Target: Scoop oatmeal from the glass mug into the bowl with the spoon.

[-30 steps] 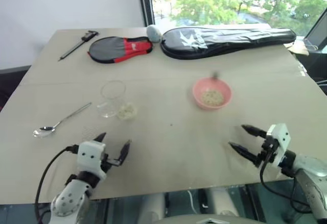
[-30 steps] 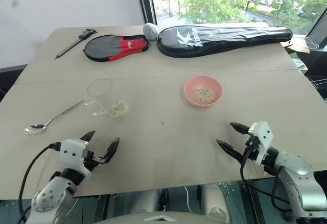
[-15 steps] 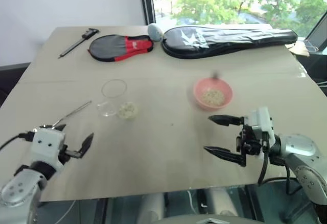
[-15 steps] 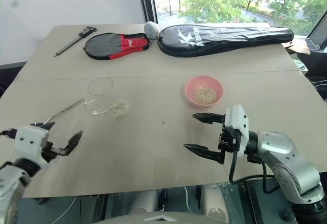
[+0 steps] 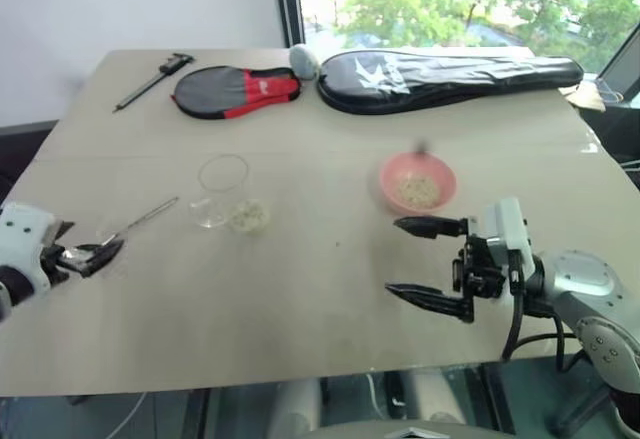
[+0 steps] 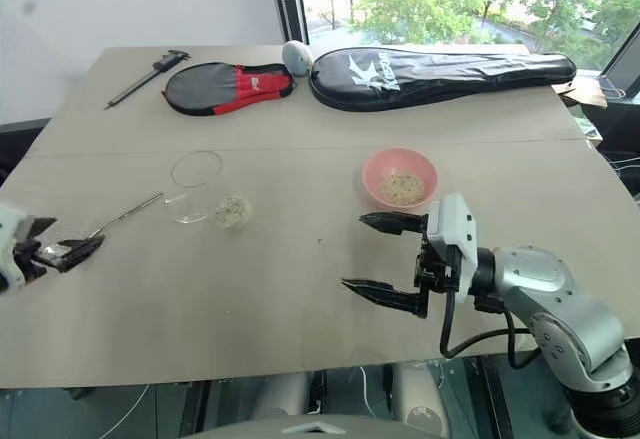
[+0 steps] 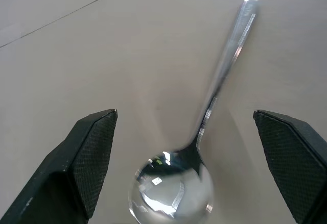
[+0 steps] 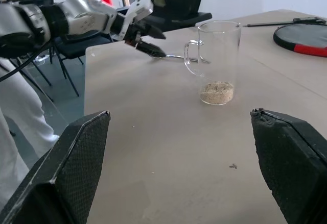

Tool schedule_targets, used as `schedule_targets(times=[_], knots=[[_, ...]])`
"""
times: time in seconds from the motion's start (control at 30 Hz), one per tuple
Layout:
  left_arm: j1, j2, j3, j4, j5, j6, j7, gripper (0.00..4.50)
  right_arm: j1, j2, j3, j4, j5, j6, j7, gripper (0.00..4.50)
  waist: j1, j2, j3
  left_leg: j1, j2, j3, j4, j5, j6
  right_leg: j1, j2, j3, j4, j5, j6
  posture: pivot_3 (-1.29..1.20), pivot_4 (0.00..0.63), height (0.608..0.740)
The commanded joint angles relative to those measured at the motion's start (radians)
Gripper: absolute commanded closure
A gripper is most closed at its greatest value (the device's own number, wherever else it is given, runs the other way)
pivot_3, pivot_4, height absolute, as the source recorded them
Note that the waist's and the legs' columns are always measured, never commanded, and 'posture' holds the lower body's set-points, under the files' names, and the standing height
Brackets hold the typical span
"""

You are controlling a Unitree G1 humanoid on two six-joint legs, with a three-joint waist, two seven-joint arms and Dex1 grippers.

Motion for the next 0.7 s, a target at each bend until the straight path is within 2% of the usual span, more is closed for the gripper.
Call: schedule_targets(times=[0.03,0.2,0.33,0.47,0.6,0.7], knots=[[-0.15,0.03,-0.109,0.196,0.068,-0.081,-0.088,0.0,-0.013,0.004,-0.005,-0.043,0.016,-0.004,-0.019,0.07,0.002,0.0,0.0,0.0,-0.001,0.0,0.0,0.0,0.0,0.0,0.0,0.0,0.0,0.0,0.0,0.0,0.15,0.74],[-0.348,0.024,-0.254,0.466,0.175,-0.134,-0.169,0.0,-0.012,0.006,-0.01,-0.056,0.019,-0.002,-0.043,0.07,0.009,0.0,-0.001,0.0,-0.001,0.001,0.0,0.0,0.0,0.0,0.0,0.0,0.001,0.0,0.0,0.0,0.15,0.74],[-0.385,0.033,-0.296,0.59,0.209,-0.136,-0.215,1.1,-0.002,-0.008,-0.031,-0.077,0.036,0.007,-0.057,0.0,0.009,0.003,-0.002,0.001,-0.001,0.002,0.0,0.0,0.0,0.0,0.0,0.002,0.002,0.0,0.0,0.0,0.15,0.74],[-0.378,0.046,-0.314,0.639,0.218,-0.16,-0.239,2.66,-0.002,-0.016,-0.03,-0.078,0.038,0.007,-0.056,0.0,-0.002,0.007,-0.005,0.004,-0.001,0.003,0.0,0.0,0.0,0.0,0.0,0.004,0.006,0.0,0.0,0.0,0.15,0.74],[-0.33,0.055,-0.305,0.657,0.206,-0.191,-0.232,4.43,-0.015,-0.022,-0.018,-0.065,0.032,0.005,-0.046,0.0,-0.022,0.011,-0.007,0.009,0.001,0.004,0.0,0.0,0.0,0.001,0.002,0.007,0.009,-0.002,0.002,0.0,0.15,0.74],[-0.291,0.057,-0.287,0.659,0.194,-0.22,-0.202,4.43,-0.027,-0.025,-0.011,-0.05,0.029,0.003,-0.03,0.0,-0.037,0.013,-0.008,0.015,0.003,0.007,-0.002,0.0,0.0,0.005,0.004,0.009,0.009,-0.003,0.003,0.0,0.15,0.74]])
